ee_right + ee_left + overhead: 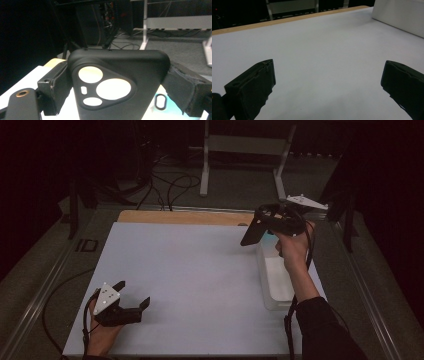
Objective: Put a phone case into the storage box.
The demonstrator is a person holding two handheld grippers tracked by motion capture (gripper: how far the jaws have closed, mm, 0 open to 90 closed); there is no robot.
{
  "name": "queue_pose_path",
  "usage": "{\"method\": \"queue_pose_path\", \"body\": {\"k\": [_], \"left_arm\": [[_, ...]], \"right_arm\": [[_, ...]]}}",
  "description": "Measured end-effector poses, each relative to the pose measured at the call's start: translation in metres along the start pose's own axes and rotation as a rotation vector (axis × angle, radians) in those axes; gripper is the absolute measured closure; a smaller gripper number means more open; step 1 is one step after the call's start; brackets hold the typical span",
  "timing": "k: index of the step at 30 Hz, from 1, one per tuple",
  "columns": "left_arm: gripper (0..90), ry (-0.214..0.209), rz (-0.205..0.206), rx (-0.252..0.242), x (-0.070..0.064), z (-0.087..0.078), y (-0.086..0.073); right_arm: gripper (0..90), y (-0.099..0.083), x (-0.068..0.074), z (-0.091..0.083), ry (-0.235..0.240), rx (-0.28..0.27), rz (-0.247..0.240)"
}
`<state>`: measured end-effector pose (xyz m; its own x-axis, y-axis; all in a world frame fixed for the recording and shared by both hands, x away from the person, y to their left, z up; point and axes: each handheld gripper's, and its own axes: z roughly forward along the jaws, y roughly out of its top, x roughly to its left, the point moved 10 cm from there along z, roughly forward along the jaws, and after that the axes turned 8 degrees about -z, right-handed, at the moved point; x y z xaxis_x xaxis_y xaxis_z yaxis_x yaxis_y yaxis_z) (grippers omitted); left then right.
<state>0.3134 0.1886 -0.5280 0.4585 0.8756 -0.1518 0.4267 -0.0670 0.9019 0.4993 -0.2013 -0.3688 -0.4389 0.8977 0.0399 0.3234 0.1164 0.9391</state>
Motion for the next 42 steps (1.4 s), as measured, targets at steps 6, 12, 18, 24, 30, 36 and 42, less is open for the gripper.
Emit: {"method": "queue_pose_path", "body": {"k": [6,12,18,24,30,36,42], "left_arm": [[0.1,-0.001,0.001,0.002,-0.001,0.000,-0.001],[0.1,-0.005,-0.005,-0.002,-0.001,0.000,0.000],[0.1,-0.005,-0.006,-0.001,-0.001,0.000,0.000],[0.1,-0.004,-0.006,-0.001,-0.001,0.000,0.000],[0.1,-0.005,-0.007,-0.001,-0.001,0.000,0.000],[0.1,-0.005,-0.009,0.001,-0.001,0.001,0.000],[0.1,-0.006,-0.003,0.004,-0.002,0.001,-0.001]], "right_arm": [[13.6,0.002,-0.011,-0.002,-0.056,0.009,-0.018],[13.5,-0.001,-0.024,-0.002,-0.101,0.021,-0.007],[13.5,-0.004,-0.035,-0.003,-0.150,0.042,-0.017],[13.5,-0.007,-0.042,-0.003,-0.185,0.059,-0.032],[13.5,-0.011,-0.051,-0.002,-0.220,0.079,-0.037],[13.5,-0.015,-0.057,-0.001,-0.243,0.100,-0.040],[13.5,-0.020,-0.062,0.000,-0.264,0.118,-0.044]]}}
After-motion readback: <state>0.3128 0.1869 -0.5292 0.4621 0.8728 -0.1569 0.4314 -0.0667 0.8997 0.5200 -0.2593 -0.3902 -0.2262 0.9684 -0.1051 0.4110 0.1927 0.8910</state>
